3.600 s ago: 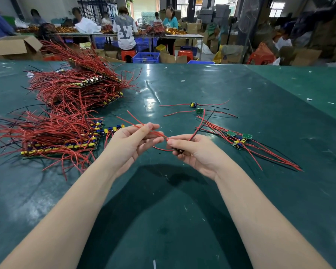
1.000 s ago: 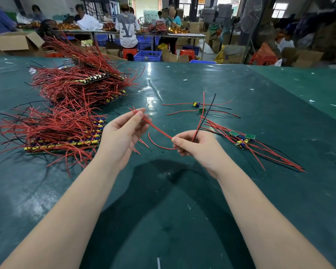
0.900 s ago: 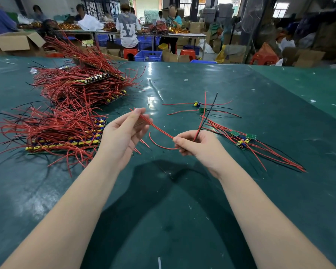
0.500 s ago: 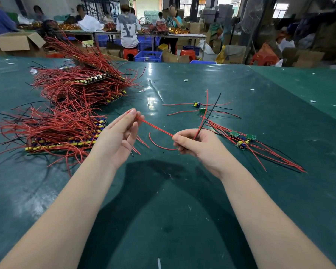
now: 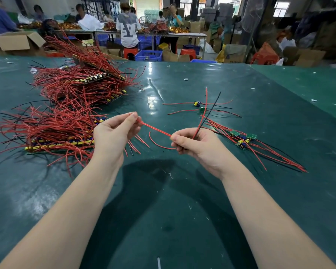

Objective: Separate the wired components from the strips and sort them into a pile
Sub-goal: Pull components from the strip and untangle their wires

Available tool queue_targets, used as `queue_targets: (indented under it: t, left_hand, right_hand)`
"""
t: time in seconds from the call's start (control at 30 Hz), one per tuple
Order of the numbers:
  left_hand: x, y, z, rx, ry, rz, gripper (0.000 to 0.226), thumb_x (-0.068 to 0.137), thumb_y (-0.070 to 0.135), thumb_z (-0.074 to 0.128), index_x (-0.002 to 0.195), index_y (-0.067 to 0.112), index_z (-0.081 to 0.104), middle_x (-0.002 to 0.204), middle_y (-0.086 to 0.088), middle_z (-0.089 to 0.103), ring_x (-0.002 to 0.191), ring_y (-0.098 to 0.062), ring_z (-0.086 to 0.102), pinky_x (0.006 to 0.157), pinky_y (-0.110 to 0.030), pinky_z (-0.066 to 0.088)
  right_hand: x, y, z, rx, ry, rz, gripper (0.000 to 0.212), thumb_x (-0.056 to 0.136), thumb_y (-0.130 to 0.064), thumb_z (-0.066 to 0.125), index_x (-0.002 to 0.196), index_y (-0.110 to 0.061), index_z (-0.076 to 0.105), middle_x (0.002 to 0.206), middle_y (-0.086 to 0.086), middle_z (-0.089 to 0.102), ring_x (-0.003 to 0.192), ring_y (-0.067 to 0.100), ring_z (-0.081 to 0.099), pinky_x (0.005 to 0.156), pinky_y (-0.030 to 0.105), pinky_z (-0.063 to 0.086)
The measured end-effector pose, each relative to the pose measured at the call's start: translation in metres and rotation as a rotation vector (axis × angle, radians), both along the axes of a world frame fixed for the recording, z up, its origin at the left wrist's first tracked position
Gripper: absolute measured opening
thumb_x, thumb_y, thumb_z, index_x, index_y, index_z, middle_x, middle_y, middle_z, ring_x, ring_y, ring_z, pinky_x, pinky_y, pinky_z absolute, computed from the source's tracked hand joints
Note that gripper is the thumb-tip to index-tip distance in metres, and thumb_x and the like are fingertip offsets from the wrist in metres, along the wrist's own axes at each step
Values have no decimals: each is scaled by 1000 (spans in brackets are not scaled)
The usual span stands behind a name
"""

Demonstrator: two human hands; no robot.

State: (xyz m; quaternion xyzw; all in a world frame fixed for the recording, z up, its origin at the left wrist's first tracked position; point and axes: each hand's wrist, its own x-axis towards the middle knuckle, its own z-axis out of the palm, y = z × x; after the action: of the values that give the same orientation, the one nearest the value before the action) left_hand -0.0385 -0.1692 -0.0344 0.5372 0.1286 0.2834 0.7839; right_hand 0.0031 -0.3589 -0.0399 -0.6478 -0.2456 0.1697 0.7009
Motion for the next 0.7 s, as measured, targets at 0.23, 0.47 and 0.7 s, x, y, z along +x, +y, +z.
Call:
queue_targets:
  t: [0.23,0.47,0.7]
  left_hand:
    - [0,-2,-1,45,28,27,5,87,3,67,83,3,69,66,1,72,61,-7,66,59,-14,51]
    - [-2,1,4,-154,17,-49,5,88,5,66,85,4,69,71,-2,73,63,-7,67,56,-11,50]
    - [-5,-3,12,-332,72,-167,25,88,13,67,65,16,77,74,3,74,69,-4,70,48,-6,46]
  right_hand:
    - [-4,1,3,25,4,48,16,86,-11,67,75,-17,75,71,0,70,62,7,60,63,17,49]
    - [-1,0,2,-47,13,-56,12,88,-8,66,79,-13,72,67,-2,69,60,7,59,65,20,53]
    - [0,-2,-1,-143,-2,-150,10,87,-7,69,77,-11,71,62,-3,68,53,4,59,57,16,51]
